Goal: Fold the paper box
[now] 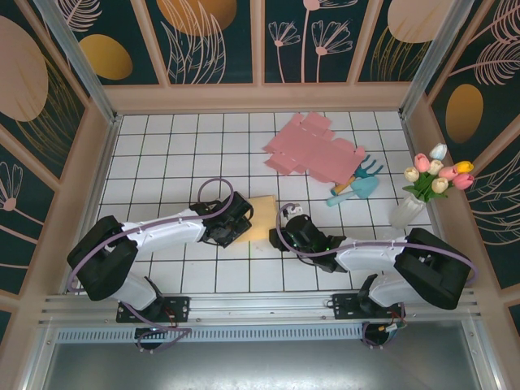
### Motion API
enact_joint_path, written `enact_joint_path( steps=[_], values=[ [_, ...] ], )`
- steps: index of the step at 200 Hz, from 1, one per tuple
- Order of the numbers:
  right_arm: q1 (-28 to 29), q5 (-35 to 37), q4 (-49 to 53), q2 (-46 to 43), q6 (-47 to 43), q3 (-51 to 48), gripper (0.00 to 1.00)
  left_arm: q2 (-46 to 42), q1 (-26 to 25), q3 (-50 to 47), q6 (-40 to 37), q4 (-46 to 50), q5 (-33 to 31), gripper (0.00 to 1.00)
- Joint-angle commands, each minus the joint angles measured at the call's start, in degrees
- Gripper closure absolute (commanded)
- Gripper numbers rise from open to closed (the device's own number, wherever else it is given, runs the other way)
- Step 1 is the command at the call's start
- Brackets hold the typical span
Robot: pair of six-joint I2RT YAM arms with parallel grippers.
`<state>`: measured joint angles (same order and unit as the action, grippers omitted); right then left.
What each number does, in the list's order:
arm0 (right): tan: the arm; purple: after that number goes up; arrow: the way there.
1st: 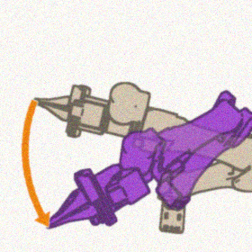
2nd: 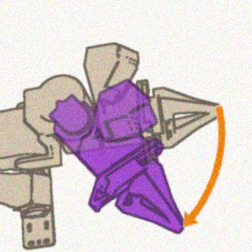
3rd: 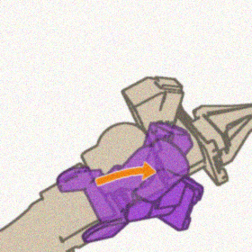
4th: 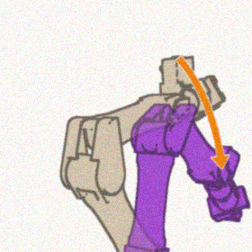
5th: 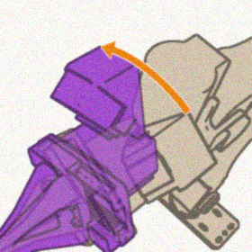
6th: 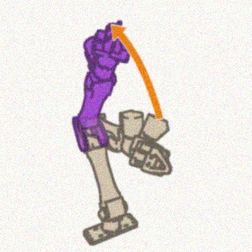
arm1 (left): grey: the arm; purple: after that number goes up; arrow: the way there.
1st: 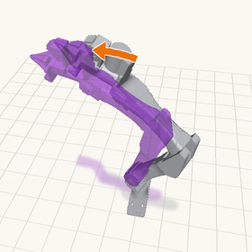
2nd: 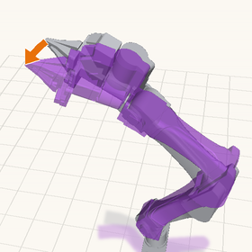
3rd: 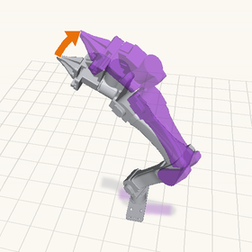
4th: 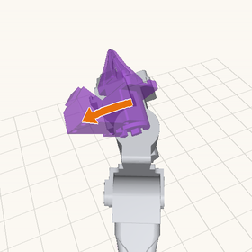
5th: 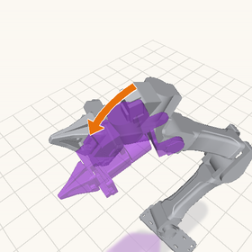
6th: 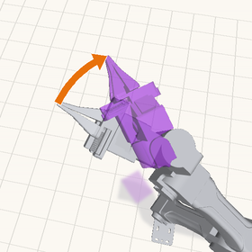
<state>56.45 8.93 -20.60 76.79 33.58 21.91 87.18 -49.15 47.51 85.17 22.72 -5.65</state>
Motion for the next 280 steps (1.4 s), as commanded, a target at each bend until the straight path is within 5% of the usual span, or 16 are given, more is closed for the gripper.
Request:
enact_joint_path(
  steps=[1,171,280],
  values=[
    [1.12,-1.11,-1.62,0.22,0.30,-0.16,0.61,1.42,0.01,-1.41,0.44,2.50,-1.82,0.42],
    [1.83,2.52,-11.53,2.13,-0.86,-6.28,0.64,2.03,0.02,-1.86,0.26,2.15,-2.13,0.42],
    [1.91,0.10,-26.52,5.86,-2.41,-12.44,0.69,2.64,0.01,-2.42,0.66,1.38,-1.99,0.42]
  ],
)
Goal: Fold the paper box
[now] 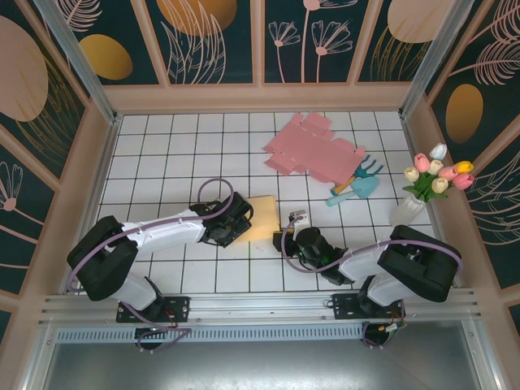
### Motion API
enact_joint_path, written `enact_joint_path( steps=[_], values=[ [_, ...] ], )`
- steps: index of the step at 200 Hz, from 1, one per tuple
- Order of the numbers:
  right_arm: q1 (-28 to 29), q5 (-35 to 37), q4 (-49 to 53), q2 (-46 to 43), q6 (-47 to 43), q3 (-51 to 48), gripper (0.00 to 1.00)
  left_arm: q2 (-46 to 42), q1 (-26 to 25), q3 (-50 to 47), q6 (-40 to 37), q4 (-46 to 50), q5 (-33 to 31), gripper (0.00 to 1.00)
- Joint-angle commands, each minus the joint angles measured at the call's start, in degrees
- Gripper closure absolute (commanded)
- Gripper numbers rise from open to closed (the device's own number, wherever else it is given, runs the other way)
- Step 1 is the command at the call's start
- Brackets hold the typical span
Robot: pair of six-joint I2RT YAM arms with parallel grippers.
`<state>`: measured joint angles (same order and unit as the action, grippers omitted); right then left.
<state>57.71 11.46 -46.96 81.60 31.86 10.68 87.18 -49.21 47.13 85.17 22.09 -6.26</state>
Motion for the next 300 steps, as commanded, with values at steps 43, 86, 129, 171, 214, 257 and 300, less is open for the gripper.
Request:
enact_joint_path(
  steps=[43,86,129,171,214,257,300],
  values=[
    [0.68,-0.72,-2.93,2.27,-1.62,-2.54,0.75,3.09,0.08,-2.05,0.49,1.89,-1.30,0.42],
    [0.66,-1.04,-7.27,8.35,-1.80,-2.34,0.77,3.33,0.10,-2.09,0.52,1.82,-1.30,0.42],
    [0.72,-1.05,-11.34,14.04,-1.36,-1.47,0.80,3.72,0.13,-2.10,0.39,1.60,-1.11,0.42],
    [0.69,1.20,-13.36,17.93,-2.05,-0.55,0.81,3.92,0.08,-2.24,-0.16,1.55,-1.32,0.42],
    [0.56,2.42,-16.42,20.55,-3.24,-0.08,0.80,4.83,0.08,-1.83,-0.61,1.56,-1.14,0.42],
    [0.43,2.52,-13.15,18.01,-1.24,0.60,0.73,5.61,0.08,-1.52,-0.61,1.90,-1.71,0.42],
    [0.38,2.58,-3.00,11.08,1.65,2.24,0.72,6.49,0.16,-0.80,-0.61,2.38,-2.04,0.42]
  ],
)
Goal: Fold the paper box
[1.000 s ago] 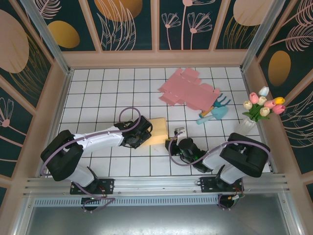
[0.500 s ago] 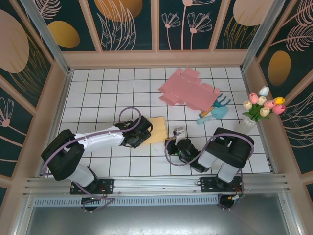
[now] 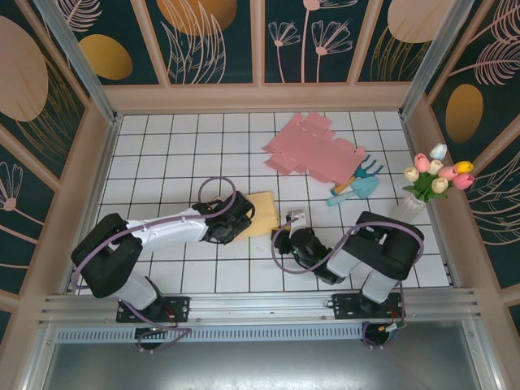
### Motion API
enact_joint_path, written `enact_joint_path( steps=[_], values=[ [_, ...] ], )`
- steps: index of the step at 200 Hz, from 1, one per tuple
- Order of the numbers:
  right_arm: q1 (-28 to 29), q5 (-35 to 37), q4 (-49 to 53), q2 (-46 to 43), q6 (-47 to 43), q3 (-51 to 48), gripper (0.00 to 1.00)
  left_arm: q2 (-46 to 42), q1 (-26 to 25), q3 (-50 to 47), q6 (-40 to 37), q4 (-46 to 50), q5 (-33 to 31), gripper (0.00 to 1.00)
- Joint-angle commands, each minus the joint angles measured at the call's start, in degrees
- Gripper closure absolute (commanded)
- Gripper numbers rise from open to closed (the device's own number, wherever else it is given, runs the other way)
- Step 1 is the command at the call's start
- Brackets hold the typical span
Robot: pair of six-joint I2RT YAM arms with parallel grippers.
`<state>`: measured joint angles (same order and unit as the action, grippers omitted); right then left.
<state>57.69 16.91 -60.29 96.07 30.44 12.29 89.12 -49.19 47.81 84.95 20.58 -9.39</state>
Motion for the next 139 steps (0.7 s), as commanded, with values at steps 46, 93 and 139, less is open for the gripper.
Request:
enact_joint_path(
  steps=[46,93,139],
  values=[
    [0.71,-1.30,19.83,-10.78,4.96,0.80,0.67,4.42,0.16,-0.94,0.20,4.92,-0.34,0.42],
    [2.33,-2.93,22.79,-16.94,5.38,2.08,0.80,4.35,0.17,-0.97,0.39,5.09,-0.46,0.42],
    [2.54,-4.69,20.91,-13.38,4.64,6.16,0.88,5.10,0.15,-0.63,0.33,4.67,0.07,0.42]
  ],
)
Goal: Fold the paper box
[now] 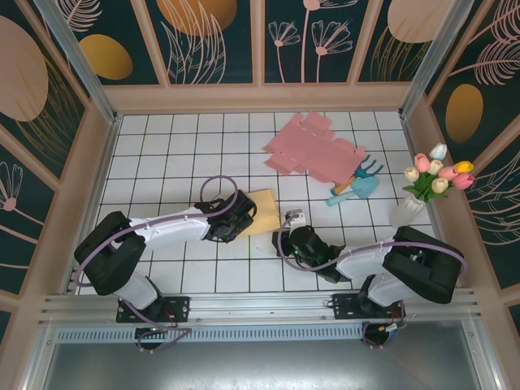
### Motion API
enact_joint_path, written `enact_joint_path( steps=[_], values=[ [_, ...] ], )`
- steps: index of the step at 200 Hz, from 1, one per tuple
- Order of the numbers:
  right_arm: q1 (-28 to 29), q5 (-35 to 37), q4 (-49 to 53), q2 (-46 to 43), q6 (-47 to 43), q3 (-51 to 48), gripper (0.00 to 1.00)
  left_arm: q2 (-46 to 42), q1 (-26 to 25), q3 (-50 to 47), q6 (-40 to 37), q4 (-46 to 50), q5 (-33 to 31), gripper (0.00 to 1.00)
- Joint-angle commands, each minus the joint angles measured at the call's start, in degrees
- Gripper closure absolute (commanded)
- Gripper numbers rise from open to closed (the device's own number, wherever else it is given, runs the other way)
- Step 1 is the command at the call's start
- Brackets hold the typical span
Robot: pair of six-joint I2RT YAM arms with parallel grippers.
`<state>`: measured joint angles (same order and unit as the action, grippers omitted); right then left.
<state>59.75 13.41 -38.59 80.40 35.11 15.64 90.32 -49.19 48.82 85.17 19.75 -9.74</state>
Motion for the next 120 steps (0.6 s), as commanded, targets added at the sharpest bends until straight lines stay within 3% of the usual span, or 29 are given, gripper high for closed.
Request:
enact_joint_path(
  steps=[1,57,120],
  values=[
    [0.47,-1.24,-0.92,2.43,-0.04,2.91,0.88,3.89,0.15,-1.63,0.14,5.53,0.47,0.42],
    [-0.19,-0.76,-3.19,16.67,-0.98,12.00,0.93,4.71,0.15,-1.62,-0.09,4.42,2.07,0.43],
    [-5.71,-6.77,-12.15,21.98,-0.04,10.99,0.92,4.54,0.15,-1.86,-1.73,3.19,3.63,0.44]
  ],
)
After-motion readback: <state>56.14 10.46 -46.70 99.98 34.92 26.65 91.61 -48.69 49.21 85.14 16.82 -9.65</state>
